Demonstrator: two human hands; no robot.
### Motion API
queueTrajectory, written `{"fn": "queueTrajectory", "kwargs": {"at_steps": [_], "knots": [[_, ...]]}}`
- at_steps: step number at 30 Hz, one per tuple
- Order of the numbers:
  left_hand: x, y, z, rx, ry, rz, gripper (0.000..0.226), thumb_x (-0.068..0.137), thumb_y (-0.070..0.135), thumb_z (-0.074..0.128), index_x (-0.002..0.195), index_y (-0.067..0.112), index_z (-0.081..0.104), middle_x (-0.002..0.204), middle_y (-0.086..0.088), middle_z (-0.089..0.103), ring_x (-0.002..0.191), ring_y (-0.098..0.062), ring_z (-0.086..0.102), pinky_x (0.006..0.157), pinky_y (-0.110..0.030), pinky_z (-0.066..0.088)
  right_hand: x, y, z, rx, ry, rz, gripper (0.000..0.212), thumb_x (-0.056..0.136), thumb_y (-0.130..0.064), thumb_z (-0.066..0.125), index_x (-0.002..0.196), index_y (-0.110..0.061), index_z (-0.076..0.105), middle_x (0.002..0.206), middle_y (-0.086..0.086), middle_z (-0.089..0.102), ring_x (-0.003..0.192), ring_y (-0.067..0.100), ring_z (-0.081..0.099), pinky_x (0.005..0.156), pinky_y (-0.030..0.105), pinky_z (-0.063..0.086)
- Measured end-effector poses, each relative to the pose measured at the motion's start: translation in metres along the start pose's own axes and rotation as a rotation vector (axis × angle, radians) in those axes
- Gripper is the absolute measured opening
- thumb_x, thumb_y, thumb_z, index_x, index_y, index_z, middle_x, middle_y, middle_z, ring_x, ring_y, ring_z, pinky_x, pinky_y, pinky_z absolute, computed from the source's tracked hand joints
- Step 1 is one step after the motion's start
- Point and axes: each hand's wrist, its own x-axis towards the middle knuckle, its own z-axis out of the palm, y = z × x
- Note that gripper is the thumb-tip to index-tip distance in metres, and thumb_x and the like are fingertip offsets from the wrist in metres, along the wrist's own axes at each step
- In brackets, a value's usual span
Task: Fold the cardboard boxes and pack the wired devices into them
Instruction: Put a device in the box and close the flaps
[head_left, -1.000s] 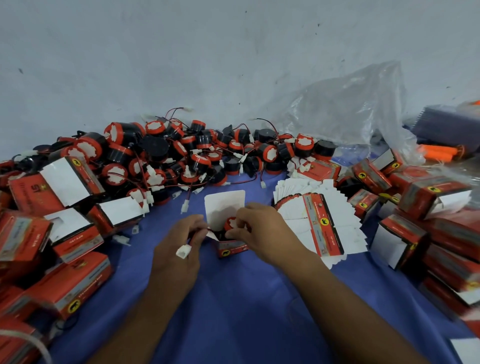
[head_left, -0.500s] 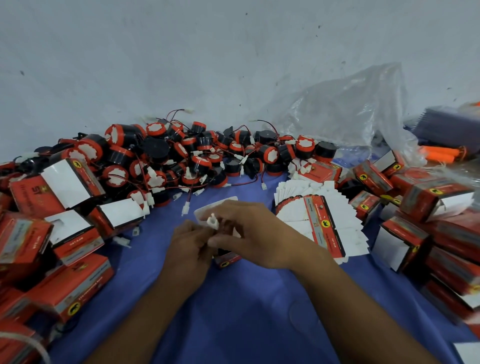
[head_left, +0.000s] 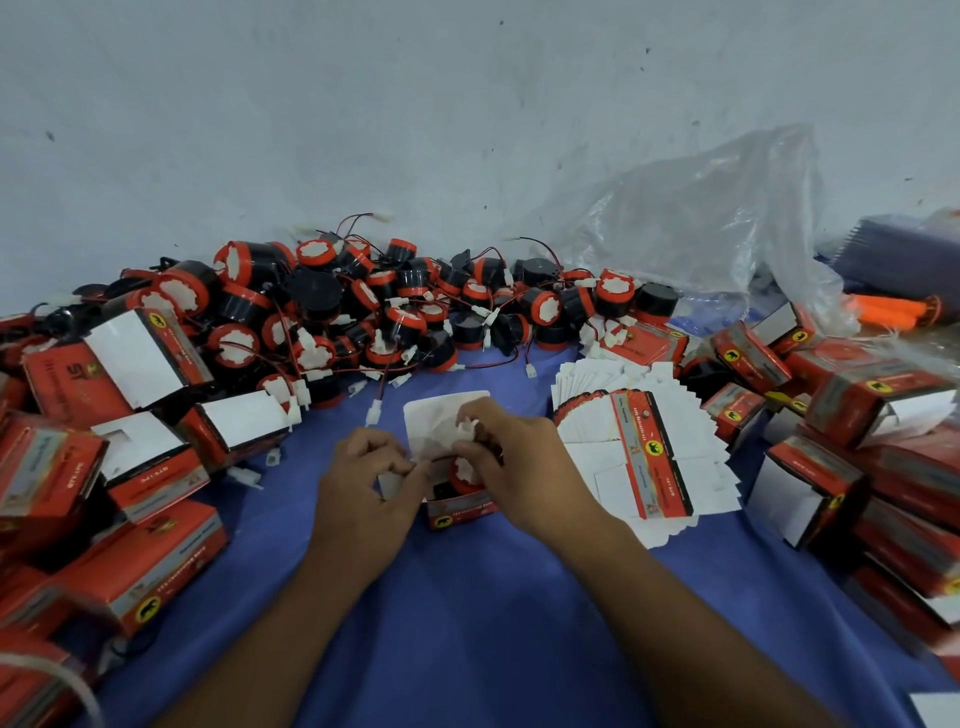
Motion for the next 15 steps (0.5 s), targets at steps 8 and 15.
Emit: {"fn": "queueTrajectory", "kwargs": {"at_steps": [8,15], "knots": [[0.010,0.000,0.006,-0.360,-0.036,-0.462,0.030,0.083,0.014,0.078,0.097,0.026,0.054,0.102,0.002,0.060,0.093,-0.015,0.059,0.068,-0.021,0.046,-0.003,-0.015,-0.002,-0.039,-0.184,-0.065,0.030,0.108,-0.037,0.041,0.084,-0.022,0.049,0.075,-0.005,0.057,0.067,0.016,0.053,0.062,0.040,0.045],[0.004,0.010,0.010,-0.461,0.031,-0.423,0.039,0.084,-0.001,0.071,0.102,0.026,0.050,0.082,-0.011,0.067,0.060,-0.009,0.061,0.048,-0.021,0.049,0.001,-0.010,0.009,0.089,-0.110,0.014,0.027,0.094,-0.033,0.068,0.079,-0.013,0.077,0.076,-0.009,0.055,0.070,0.006,0.053,0.064,0.028,0.046]]}}
